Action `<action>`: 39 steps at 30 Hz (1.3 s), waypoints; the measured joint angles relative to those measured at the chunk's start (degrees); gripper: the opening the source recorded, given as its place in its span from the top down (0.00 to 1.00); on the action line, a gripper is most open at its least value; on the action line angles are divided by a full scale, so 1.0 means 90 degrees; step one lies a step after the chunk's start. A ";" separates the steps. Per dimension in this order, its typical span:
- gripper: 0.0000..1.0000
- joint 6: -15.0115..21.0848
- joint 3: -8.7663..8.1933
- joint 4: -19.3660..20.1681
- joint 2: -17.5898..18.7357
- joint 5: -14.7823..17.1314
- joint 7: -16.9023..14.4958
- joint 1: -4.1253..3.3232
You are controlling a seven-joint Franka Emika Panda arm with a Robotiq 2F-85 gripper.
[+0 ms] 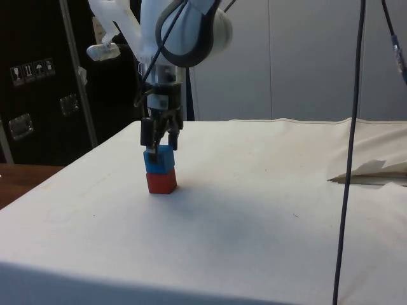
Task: Stack the two cubes.
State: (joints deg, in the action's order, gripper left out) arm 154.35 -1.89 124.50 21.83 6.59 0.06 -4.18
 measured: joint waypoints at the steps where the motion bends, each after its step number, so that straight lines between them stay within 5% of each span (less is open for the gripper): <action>1: 0.00 0.0000 0.0000 0.0000 0.0000 0.0000 0.0000 0.0000; 12: 0.00 -0.0045 0.0000 -0.0025 -0.0089 0.0000 0.0000 0.0000; 28: 0.00 -0.0758 -0.0032 -0.0032 -0.0879 -0.0019 0.0019 0.0000; 39: 0.00 -0.1114 -0.0064 -0.0127 -0.1076 -0.0306 0.0153 0.0000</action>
State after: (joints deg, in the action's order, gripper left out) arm 144.33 -2.46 123.36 12.15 3.84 1.43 -4.18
